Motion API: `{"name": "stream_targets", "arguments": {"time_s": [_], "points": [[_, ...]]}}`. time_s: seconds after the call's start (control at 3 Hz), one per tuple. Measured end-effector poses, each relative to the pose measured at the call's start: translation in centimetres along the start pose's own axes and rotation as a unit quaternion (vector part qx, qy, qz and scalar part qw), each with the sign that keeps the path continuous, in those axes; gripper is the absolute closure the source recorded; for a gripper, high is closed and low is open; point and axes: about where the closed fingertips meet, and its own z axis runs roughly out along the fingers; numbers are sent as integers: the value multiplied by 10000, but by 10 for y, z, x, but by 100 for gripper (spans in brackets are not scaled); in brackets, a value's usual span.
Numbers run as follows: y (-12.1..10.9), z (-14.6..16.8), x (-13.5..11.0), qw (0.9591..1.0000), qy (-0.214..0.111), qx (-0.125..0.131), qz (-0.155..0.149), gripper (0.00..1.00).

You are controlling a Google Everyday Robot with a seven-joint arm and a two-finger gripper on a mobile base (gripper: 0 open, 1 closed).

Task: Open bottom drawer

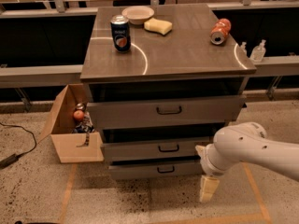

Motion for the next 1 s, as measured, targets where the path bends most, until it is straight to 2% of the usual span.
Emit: {"name": "stream_targets", "arguments": {"time_s": [0.33, 0.67, 1.0], "points": [[-7, 61, 25, 9999, -64, -68, -59, 0], [-18, 123, 33, 9989, -351, -127, -268, 0], [-37, 208, 27, 9955, -730, -269, -537, 0]]}}
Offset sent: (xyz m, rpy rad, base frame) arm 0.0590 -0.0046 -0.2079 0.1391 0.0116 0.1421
